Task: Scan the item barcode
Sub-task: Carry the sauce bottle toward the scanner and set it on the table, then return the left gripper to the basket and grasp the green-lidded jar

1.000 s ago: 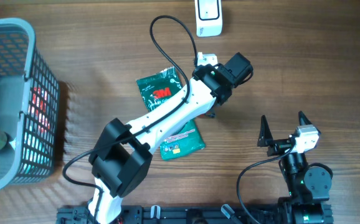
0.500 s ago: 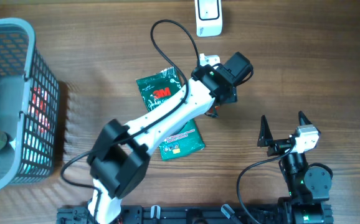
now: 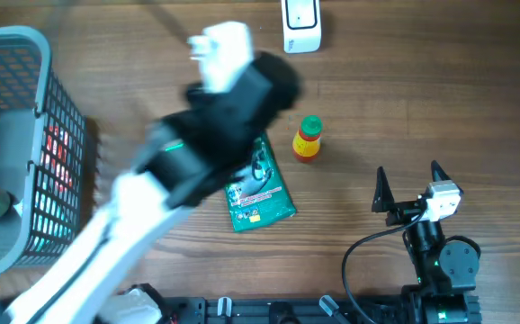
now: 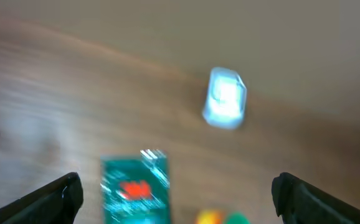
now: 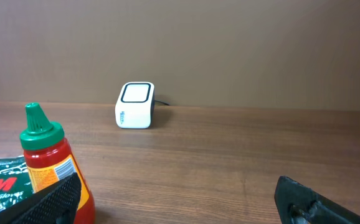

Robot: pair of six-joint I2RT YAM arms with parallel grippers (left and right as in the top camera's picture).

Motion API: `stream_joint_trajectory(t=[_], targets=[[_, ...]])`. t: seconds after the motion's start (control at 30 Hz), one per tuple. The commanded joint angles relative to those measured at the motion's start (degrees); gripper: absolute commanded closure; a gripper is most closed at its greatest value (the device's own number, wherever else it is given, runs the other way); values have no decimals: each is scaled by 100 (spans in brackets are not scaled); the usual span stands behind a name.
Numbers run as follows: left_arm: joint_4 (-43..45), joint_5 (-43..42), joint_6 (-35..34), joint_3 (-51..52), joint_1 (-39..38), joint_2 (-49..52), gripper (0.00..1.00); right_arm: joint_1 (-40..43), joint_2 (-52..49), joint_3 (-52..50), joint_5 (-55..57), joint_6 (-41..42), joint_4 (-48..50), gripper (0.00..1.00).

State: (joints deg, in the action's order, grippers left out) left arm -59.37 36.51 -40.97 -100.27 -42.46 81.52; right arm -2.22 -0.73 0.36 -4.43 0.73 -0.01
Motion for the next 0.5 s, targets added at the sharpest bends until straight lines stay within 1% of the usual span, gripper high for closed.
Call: stream_joint_trajectory(t=[0.0,0.13,0.2,0.3,0.37,0.47], targets=[[-461,710,-42,-105,1215,-975,0,4,52,-7,13,-59,15,0],[-1416,699,-946,-105,3097,-1414,0,4,52,-7,13,-57,13,0],[-1777,586,-1224,-105,4026,-1445,0,4,52,-7,13,-57,13,0],[-1939,44,-1224,-63,5243,-1335,0,4,52,-7,13,-59,13,0],[-1932,-660,-1224,46,6262,-1137,0,4,52,-7,13,-59,13,0],[-1932,-1384,-1226,173,7202,-793,0,4,52,-7,13,-57,13,0]])
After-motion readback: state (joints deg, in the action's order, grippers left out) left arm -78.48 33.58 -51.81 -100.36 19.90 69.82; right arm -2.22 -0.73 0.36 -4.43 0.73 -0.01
